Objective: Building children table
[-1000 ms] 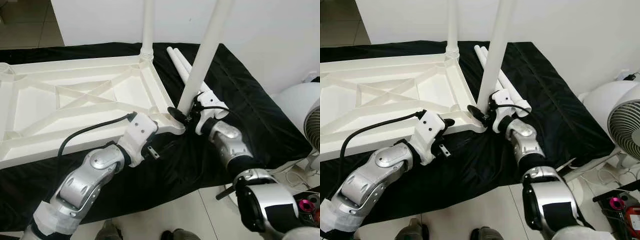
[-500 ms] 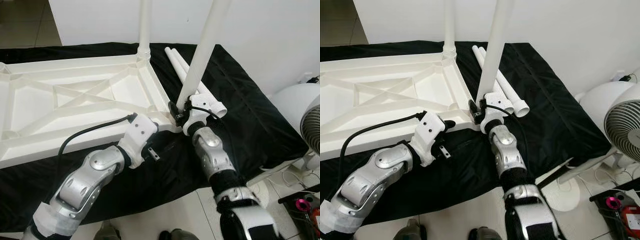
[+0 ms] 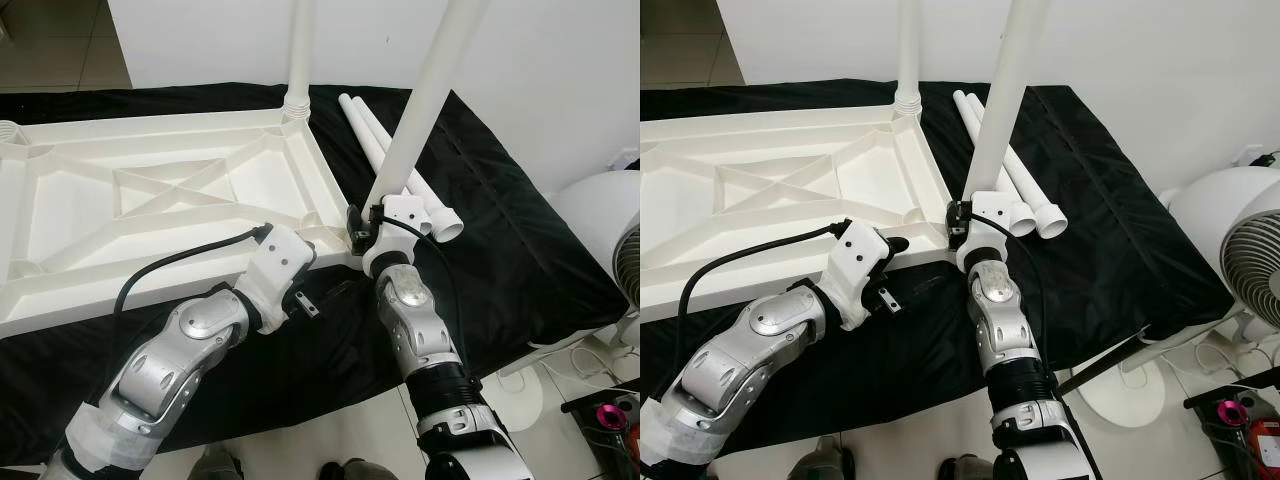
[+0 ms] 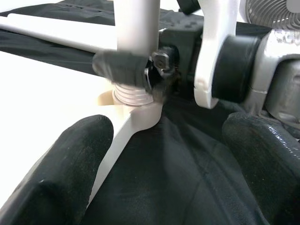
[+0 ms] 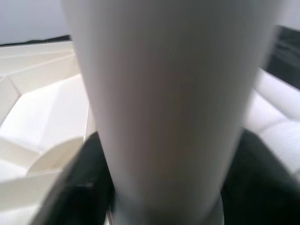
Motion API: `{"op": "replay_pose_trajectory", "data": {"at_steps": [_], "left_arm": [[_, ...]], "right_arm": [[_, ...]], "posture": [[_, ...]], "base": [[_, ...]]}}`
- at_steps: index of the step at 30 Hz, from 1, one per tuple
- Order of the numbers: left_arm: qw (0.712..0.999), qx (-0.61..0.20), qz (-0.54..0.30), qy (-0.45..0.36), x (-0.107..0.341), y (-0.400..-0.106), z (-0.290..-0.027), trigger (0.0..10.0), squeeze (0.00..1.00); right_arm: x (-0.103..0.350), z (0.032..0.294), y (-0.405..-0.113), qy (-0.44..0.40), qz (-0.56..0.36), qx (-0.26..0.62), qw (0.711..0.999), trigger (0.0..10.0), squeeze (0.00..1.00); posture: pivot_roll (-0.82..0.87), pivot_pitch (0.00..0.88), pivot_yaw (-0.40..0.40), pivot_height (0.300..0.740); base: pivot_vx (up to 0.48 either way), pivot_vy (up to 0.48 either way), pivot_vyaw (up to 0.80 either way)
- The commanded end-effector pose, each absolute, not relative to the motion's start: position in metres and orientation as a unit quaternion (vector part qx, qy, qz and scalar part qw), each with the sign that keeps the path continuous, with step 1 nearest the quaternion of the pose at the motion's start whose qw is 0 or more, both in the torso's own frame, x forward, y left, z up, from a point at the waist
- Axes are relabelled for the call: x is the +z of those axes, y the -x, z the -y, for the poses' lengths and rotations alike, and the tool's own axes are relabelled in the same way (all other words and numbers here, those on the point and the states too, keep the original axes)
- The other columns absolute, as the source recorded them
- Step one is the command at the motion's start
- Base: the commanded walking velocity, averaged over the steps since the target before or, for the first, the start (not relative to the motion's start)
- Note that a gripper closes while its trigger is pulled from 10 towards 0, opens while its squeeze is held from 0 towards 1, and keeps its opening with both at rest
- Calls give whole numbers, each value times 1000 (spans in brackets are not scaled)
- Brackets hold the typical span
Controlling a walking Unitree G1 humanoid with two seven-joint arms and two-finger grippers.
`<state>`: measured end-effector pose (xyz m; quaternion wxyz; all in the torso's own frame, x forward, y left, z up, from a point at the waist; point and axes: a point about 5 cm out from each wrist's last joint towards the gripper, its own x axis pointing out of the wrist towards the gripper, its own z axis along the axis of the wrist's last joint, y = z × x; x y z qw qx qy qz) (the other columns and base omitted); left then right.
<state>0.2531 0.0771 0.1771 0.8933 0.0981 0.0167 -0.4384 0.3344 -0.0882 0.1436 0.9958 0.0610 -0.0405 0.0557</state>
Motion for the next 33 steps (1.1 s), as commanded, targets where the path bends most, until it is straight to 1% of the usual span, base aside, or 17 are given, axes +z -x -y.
{"op": "replay_pose_trajectory", "data": {"at_steps": [1,3,6,7,8,10,12,15,17,19,22,29,33], "left_arm": [[870,-482,-24,-98,176,-249,-73,10000,0],[870,-482,-23,-98,176,-248,-72,10000,0],[870,-482,-23,-98,176,-248,-71,10000,0],[871,-481,-23,-97,176,-249,-71,10000,0],[871,-480,-24,-97,176,-249,-71,10000,0],[871,-480,-24,-97,176,-249,-71,10000,0],[873,-478,-22,-96,177,-250,-71,10000,0],[873,-478,-22,-95,177,-250,-70,10000,0],[873,-477,-21,-95,178,-252,-70,10000,0],[873,-477,-21,-95,178,-252,-70,10000,0],[872,-479,-18,-96,179,-254,-68,10000,0],[871,-480,-16,-99,180,-255,-67,10000,0],[871,-480,-16,-99,180,-255,-67,10000,0]], "right_arm": [[144,93,-333,-73,46,53,995,10000,1000],[153,96,-333,-88,67,85,990,10000,1000],[154,96,-334,-90,65,104,988,10000,1000],[155,99,-335,-87,66,130,985,10000,1000],[155,104,-337,-78,64,153,983,10000,0],[155,104,-337,-78,64,153,983,10000,0],[152,112,-343,-48,55,219,973,10000,0],[151,115,-345,-37,51,238,969,10000,0],[152,116,-349,6,53,290,955,10000,0],[152,116,-349,6,53,290,955,10000,0],[154,114,-359,41,44,354,933,10000,0],[157,107,-370,56,24,383,922,10000,0],[156,107,-371,59,21,384,921,9961,0]], "posture": [[15,61,-90,740],[17,60,-91,740],[18,61,-92,740],[19,60,-92,740],[15,62,-92,740],[15,62,-92,740],[15,66,-88,740],[15,66,-88,740],[10,70,-77,740],[10,70,-77,740],[13,67,-68,740],[25,59,-67,740],[25,59,-67,740]], "base": [[0,0,0],[0,0,0],[0,0,0],[0,0,0],[0,0,0],[0,0,0],[0,0,0],[0,0,0],[0,0,0],[0,0,0],[0,0,0],[0,0,0],[0,0,0]]}}
